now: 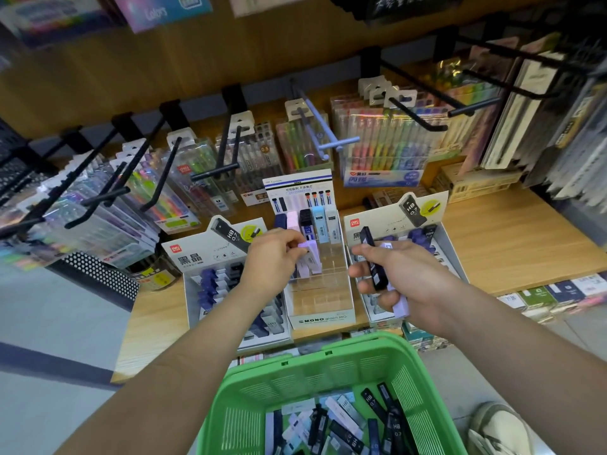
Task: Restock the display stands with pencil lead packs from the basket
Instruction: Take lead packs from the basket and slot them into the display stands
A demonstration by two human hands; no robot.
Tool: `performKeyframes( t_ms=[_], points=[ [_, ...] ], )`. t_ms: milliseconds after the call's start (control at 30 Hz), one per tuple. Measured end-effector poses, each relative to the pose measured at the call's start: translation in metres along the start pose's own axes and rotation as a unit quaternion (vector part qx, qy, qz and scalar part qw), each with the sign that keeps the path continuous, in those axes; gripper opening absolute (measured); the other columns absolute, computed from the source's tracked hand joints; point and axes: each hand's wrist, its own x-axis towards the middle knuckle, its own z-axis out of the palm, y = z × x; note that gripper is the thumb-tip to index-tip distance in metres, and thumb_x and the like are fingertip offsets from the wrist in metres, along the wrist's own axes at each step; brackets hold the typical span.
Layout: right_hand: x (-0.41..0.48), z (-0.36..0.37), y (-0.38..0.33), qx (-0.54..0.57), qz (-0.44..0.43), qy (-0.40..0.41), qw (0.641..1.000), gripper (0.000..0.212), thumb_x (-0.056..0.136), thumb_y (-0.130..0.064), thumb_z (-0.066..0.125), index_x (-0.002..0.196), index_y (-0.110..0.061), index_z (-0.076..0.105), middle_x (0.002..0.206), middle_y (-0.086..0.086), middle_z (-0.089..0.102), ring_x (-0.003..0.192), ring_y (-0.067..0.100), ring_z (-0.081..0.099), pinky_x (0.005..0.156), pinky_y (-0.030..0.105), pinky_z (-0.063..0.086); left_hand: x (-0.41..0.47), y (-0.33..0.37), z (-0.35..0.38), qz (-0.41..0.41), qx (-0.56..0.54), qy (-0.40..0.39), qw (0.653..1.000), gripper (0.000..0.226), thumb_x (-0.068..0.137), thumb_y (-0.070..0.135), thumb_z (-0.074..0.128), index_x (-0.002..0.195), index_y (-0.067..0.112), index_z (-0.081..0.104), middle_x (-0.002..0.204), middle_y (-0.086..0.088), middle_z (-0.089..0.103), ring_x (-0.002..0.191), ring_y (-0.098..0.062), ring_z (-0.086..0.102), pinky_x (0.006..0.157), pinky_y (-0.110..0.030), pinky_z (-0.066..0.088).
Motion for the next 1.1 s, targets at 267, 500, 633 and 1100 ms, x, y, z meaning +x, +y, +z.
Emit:
performKeyframes(
  t_ms=[267,500,633,1100],
  points=[
    [0.002,0.002,0.001,-0.017,-0.004,-0.001,1.0,0.017,0.101,-0.021,0.053,0.112,-0.012,0.061,0.068,0.001,0.066,0.046,0.01,0.059,0.032,0.018,0.027,-0.002,-0.002,0.016,0.024,0.024,-0.005,0.999,0.017,0.082,0.014,0.072,0.098,0.008,0.074,0.091,-0.001,0.056,0.092,-0.02,0.051,0.08,-0.025,0.039],
    [0.001,0.003,0.0,-0.017,-0.009,-0.003,1.0,0.015,0.102,-0.02,0.052,0.109,-0.012,0.062,0.07,0.002,0.063,0.045,0.009,0.056,0.033,0.018,0.026,0.003,0.002,0.009,0.002,-0.031,0.008,0.999,0.008,0.084,0.014,0.07,0.092,0.017,0.069,0.079,0.009,0.055,0.079,-0.015,0.054,0.072,-0.027,0.045],
    [0.001,0.006,-0.001,-0.001,-0.007,0.001,1.0,0.015,0.102,-0.02,0.052,0.111,-0.011,0.061,0.072,0.004,0.064,0.045,0.01,0.056,0.033,0.017,0.025,0.004,0.013,0.009,-0.023,-0.083,-0.009,0.996,0.007,0.084,0.016,0.071,0.089,0.02,0.069,0.075,0.008,0.06,0.068,-0.007,0.054,0.067,-0.024,0.048],
    [0.003,0.001,-0.004,-0.011,-0.022,0.013,1.0,0.024,0.104,-0.032,0.047,0.108,-0.016,0.065,0.072,0.003,0.069,0.039,0.01,0.046,0.031,0.017,0.025,0.006,0.012,0.034,0.112,0.107,-0.002,0.988,0.015,0.086,0.017,0.065,0.101,0.013,0.069,0.093,-0.004,0.061,0.09,-0.022,0.051,0.071,-0.029,0.038]
  ],
)
